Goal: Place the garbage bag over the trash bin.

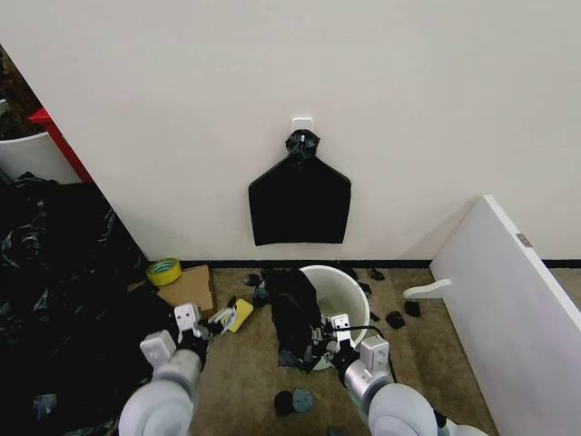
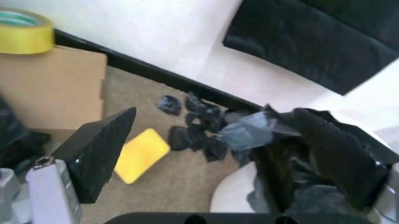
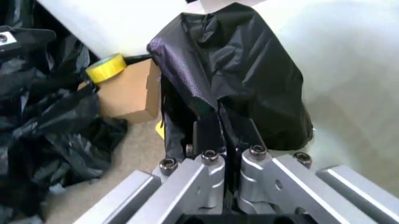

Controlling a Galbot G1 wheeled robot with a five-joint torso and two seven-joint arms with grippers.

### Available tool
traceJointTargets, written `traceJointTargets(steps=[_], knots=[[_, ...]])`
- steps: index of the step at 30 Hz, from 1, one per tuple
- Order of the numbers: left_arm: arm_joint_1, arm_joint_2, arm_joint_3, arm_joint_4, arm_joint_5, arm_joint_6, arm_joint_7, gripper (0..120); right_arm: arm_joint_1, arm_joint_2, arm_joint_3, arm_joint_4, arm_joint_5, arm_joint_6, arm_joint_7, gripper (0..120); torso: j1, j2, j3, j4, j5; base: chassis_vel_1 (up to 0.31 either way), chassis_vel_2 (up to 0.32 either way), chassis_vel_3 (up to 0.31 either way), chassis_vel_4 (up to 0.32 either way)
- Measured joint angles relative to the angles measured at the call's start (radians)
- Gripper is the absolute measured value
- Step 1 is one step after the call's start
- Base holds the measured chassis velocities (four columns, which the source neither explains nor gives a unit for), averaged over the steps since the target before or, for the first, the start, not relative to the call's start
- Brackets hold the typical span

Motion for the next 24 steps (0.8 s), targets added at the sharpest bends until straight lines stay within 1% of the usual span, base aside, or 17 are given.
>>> traceJointTargets(steps=[2,4,6,7,10,12,16,18,22,24], knots=[[-0.02,0.005,0.007,-0.004,-0.026,0.041,-0.001,100,-0.001,0.003,0.004,0.004,0.023,0.004,0.013,0,0.0,0.0,0.0,0.0,0.0,0.0,0.0,0.0,0.0],[-0.025,0.007,0.012,-0.007,-0.033,0.055,-0.003,100,-0.001,0.003,0.004,0.006,0.031,0.004,0.017,0,0.0,0.0,0.0,0.0,0.0,0.0,0.0,0.0,0.0],[-0.037,0.011,0.034,-0.013,-0.048,0.092,-0.015,100,-0.002,0.004,0.005,0.013,0.046,0.004,0.027,0,0.0,0.0,0.0,0.0001,-0.0001,0.0,0.0,0.0,0.0],[-0.049,0.016,0.063,-0.018,-0.058,0.133,-0.035,100,-0.002,0.004,0.005,0.018,0.054,0.004,0.035,0,0.0,0.0,0.0,0.0001,-0.0002,0.0,0.0,0.0,0.0],[-0.071,0.026,0.115,-0.024,-0.073,0.213,-0.084,100,0.007,0.008,0.003,0.022,0.064,0.003,0.051,0,0.0,0.0,0.0,0.0,-0.0001,0.0,0.0,0.0,0.0],[-0.077,0.029,0.128,-0.025,-0.075,0.225,-0.092,100,0.009,0.009,0.003,0.022,0.066,0.002,0.054,0,0.0,0.0,0.0,0.0001,0.0,0.0,0.0,0.0,0.0],[-0.119,0.043,0.2,-0.012,-0.087,0.26,-0.108,100,0.023,0.01,0.002,0.011,0.073,-0.001,0.061,0,0.0,0.0,0.0,0.0001,0.0,0.0,0.0,0.0,0.0],[-0.125,0.044,0.208,-0.009,-0.091,0.261,-0.108,100,0.024,0.01,0.002,0.009,0.073,-0.001,0.062,0,0.0,0.0,0.0,0.0001,-0.0001,0.0,0.0,0.0,0.0],[-0.182,0.043,0.265,0.022,-0.112,0.255,-0.11,100,0.027,0.01,0.001,0.003,0.072,-0.01,0.062,0,0.0,0.0,0.0,0.0,-0.0002,0.0,0.0,0.0,0.0],[-0.188,0.042,0.27,0.027,-0.113,0.254,-0.111,100,0.027,0.01,0.0,0.003,0.071,-0.012,0.062,0,0.0,0.0,0.0,0.0,-0.0001,0.0,0.0,0.0,0.0]])
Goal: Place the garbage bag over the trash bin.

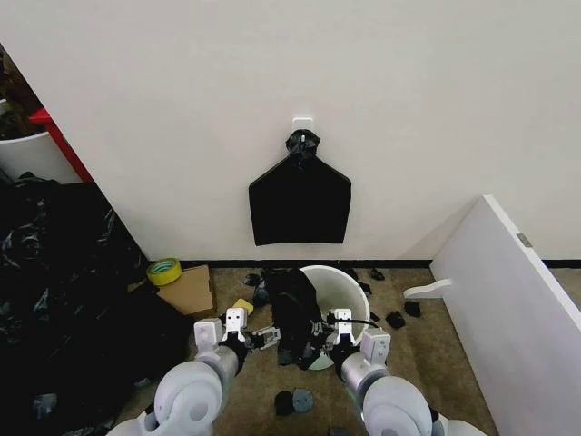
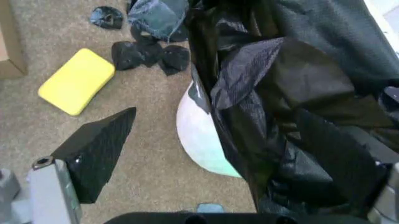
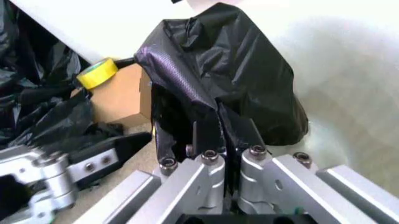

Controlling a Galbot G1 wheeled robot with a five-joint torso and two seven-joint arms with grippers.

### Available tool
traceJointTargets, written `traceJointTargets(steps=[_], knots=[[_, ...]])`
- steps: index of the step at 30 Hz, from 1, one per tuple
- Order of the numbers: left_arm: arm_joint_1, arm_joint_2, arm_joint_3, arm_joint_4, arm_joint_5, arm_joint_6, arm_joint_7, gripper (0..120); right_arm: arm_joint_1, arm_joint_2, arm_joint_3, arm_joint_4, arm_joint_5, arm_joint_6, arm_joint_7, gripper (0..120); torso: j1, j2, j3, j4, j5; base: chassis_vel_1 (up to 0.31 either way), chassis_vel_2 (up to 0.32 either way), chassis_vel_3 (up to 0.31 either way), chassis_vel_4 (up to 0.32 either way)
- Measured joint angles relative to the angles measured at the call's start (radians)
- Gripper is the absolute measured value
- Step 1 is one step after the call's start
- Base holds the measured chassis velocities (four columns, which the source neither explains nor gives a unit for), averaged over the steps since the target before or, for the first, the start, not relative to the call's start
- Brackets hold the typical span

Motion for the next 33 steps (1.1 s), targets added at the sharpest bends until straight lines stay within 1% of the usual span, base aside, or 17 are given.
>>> traceJointTargets(steps=[3,6,12,13,18,21,23,24,25,27,30,31,32,33], knots=[[-0.026,-0.006,0.015,0.02,-0.005,-0.004,-0.001,100,0.0,0.0,-0.001,0.0,-0.005,-0.005,0.0,0,0.0,0.0,0.0,0.0001,0.0001,0.0,0.0,0.0,0.0],[-0.057,-0.023,0.031,0.058,-0.007,-0.011,-0.005,100,-0.005,0.0,0.001,0.002,-0.014,-0.009,-0.001,0,0.0,0.0,0.0,0.0001,0.0001,0.0,0.0,0.0,0.0],[-0.085,-0.04,0.049,0.092,-0.007,-0.016,-0.008,98,-0.018,-0.001,0.002,0.01,-0.027,-0.013,-0.005,0,0.0,0.0,0.0,0.0001,0.0,0.0,0.0,0.0,0.0],[-0.091,-0.045,0.054,0.096,-0.006,-0.016,-0.008,96,-0.02,0.0,0.002,0.012,-0.031,-0.014,-0.006,0,0.0,0.0,0.0,0.0001,0.0,0.0,0.0,0.0,0.0],[-0.109,-0.065,0.074,0.113,0.009,-0.011,-0.008,94,-0.027,0.005,-0.001,0.013,-0.047,-0.019,-0.011,0,0.0,0.0,0.0,0.0,0.0001,0.0,0.0,0.0,0.0],[-0.117,-0.077,0.091,0.136,0.033,-0.009,-0.006,90,-0.03,0.006,-0.004,0.015,-0.057,-0.025,-0.014,0,0.0,0.0,0.0,0.0001,0.0001,0.0,0.0,0.0,0.0],[-0.12,-0.086,0.096,0.149,0.045,-0.009,-0.004,86,-0.033,0.005,-0.004,0.02,-0.06,-0.027,-0.014,0,0.0,0.0,0.0,0.0001,0.0,0.0,0.0,0.0,0.0],[-0.12,-0.086,0.096,0.149,0.045,-0.009,-0.004,86,-0.033,0.005,-0.004,0.02,-0.06,-0.027,-0.014,0,0.0,0.0,0.0,0.0001,0.0,0.0,0.0,0.0,0.0],[-0.121,-0.09,0.097,0.154,0.049,-0.009,-0.003,79,-0.034,0.005,-0.004,0.022,-0.061,-0.027,-0.015,0,0.0,0.0,0.0,0.0001,0.0,0.0,0.0,0.0,0.0],[-0.123,-0.098,0.099,0.167,0.056,-0.01,0.001,73,-0.037,0.004,-0.003,0.024,-0.065,-0.028,-0.016,0,0.0,0.0,0.0,0.0001,0.0,0.0,0.0,0.0,0.0],[-0.125,-0.116,0.103,0.188,0.073,-0.012,0.011,57,-0.042,0.004,-0.003,0.024,-0.074,-0.028,-0.019,0,0.0,0.0,0.0,0.0001,0.0001,0.0,0.0,0.0,0.0],[-0.126,-0.121,0.104,0.194,0.078,-0.013,0.013,53,-0.043,0.004,-0.003,0.024,-0.077,-0.028,-0.02,0,0.0,0.0,0.0,0.0001,0.0001,0.0,0.0,0.0,0.0],[-0.126,-0.121,0.104,0.194,0.078,-0.013,0.013,53,-0.043,0.004,-0.003,0.024,-0.077,-0.028,-0.02,0,0.0,0.0,0.0,0.0001,0.0001,0.0,0.0,0.0,0.0],[-0.126,-0.126,0.104,0.199,0.081,-0.013,0.015,51,-0.044,0.003,-0.003,0.024,-0.08,-0.028,-0.022,0,0.0,0.0,0.0,0.0001,0.0,0.0,0.0,0.0,0.0]])
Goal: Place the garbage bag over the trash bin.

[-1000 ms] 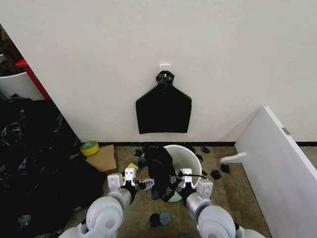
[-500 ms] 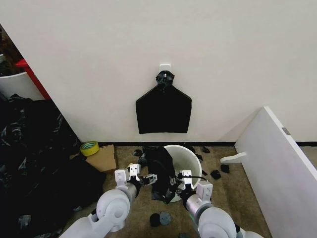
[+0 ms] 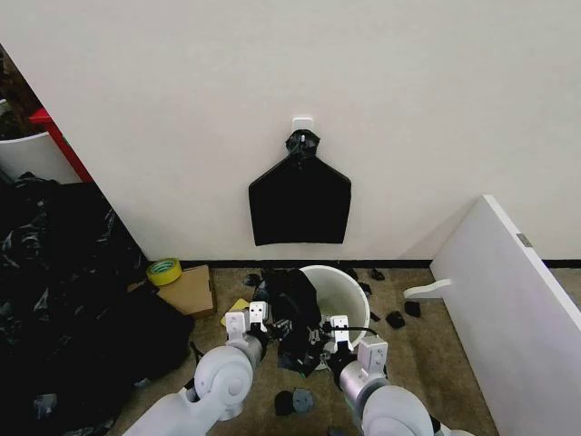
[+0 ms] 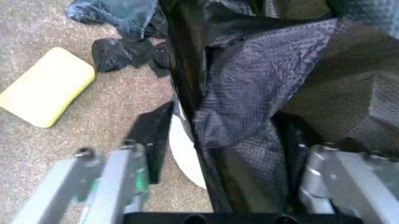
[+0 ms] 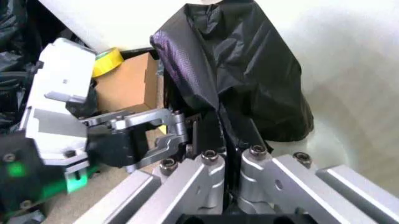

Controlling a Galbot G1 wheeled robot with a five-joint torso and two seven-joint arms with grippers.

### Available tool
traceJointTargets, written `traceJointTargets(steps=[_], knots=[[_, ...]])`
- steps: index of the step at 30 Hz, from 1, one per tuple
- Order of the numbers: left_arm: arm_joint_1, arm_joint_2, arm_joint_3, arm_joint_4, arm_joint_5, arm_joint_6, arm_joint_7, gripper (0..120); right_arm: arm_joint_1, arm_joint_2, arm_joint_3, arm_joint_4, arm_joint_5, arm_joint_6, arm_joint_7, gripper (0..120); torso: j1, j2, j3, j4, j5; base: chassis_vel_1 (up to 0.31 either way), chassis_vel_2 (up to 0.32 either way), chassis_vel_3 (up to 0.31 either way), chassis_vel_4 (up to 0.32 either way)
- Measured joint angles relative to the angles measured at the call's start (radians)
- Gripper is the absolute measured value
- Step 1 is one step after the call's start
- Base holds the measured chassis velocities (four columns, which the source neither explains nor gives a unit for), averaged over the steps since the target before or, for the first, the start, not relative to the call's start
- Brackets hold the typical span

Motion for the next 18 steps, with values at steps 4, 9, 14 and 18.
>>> traceJointTargets(steps=[4,9,14,18], knots=[[0.006,-0.012,-0.001,0.008,0.013,-0.004,0.005,32,-0.005,-0.001,0.003,-0.003,-0.018,0.004,-0.003,0,0.0,0.0,0.0,0.0,0.0,0.0,0.0,0.0,0.0],[0.024,0.0,-0.021,-0.007,0.015,-0.014,0.008,17,-0.01,-0.001,0.009,-0.01,-0.038,0.019,-0.004,0,0.0,0.0,0.0,0.0,-0.0001,0.0,0.0,0.0,0.0],[0.056,0.037,-0.063,-0.053,0.008,-0.019,0.01,5,-0.012,-0.003,0.02,-0.018,-0.055,0.042,-0.001,0,0.0,0.0,0.0,0.0001,-0.0001,0.0,0.0,0.0,0.0],[0.094,0.073,-0.108,-0.11,0.007,-0.028,0.017,5,-0.012,-0.005,0.034,-0.023,-0.07,0.067,0.001,0,0.0,0.0,0.0,0.0003,0.0001,0.0,0.0,0.0,0.0]])
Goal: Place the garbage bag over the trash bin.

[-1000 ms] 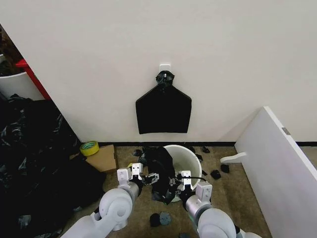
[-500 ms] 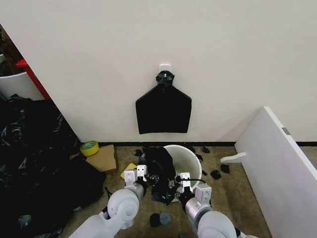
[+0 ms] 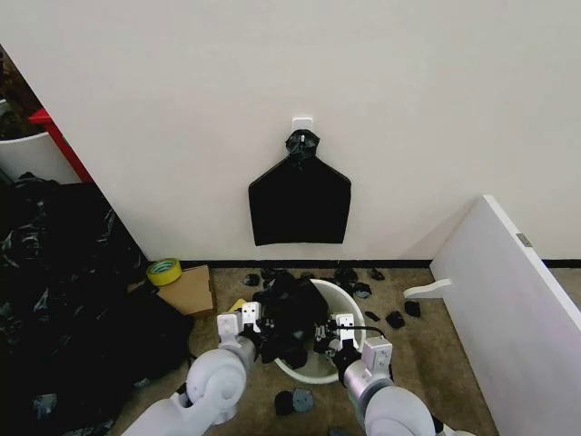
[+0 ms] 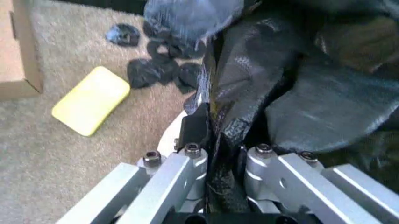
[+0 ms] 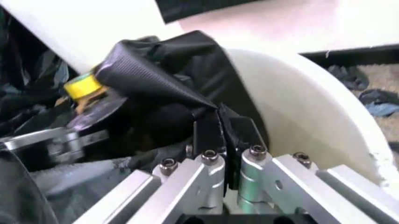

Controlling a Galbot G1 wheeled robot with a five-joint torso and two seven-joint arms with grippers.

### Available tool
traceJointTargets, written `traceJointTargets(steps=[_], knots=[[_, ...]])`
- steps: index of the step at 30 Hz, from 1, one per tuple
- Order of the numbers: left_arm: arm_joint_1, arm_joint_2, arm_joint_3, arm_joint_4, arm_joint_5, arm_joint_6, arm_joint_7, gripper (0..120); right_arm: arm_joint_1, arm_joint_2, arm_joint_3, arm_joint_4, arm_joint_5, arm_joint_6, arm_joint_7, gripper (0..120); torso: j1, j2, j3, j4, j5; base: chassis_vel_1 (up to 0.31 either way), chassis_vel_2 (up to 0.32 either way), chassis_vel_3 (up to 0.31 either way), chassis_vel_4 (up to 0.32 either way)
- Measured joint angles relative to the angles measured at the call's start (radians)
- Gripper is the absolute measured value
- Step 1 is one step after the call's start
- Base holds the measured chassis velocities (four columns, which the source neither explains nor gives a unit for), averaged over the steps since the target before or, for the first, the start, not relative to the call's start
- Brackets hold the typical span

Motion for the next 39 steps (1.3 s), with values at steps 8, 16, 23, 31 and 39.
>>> traceJointTargets(steps=[8,16,23,31,39], knots=[[0.061,0.024,-0.083,-0.056,0.038,-0.02,0.019,5,-0.006,-0.007,0.019,-0.002,-0.021,0.075,0.001,0,0.0,0.0,0.0,-0.0002,-0.0002,0.0,0.0,0.0,0.0],[0.089,0.035,-0.128,-0.083,0.096,-0.056,0.042,5,-0.042,-0.034,0.033,0.011,-0.05,0.125,-0.033,0,0.0,0.0,0.0,-0.0003,-0.0002,0.0,0.0,0.0,0.0],[0.086,0.043,-0.13,-0.095,0.131,-0.075,0.055,5,-0.109,-0.08,0.023,0.05,-0.236,0.116,-0.094,16,0.0,0.0,0.0,-0.0003,0.0,0.0,0.0,0.0,0.0],[0.076,0.055,-0.129,-0.079,0.194,-0.103,0.089,5,-0.14,-0.168,0.034,0.082,-0.477,0.242,-0.224,45,0.0,0.0,0.0,-0.0003,0.0,0.0,0.0,0.0,0.0],[0.078,0.043,-0.101,-0.076,0.23,-0.115,0.108,5,-0.026,-0.164,0.002,0.029,-0.607,0.295,-0.395,73,0.0,0.0,0.0,-0.0002,-0.0001,0.0,0.0,0.0,0.0]])
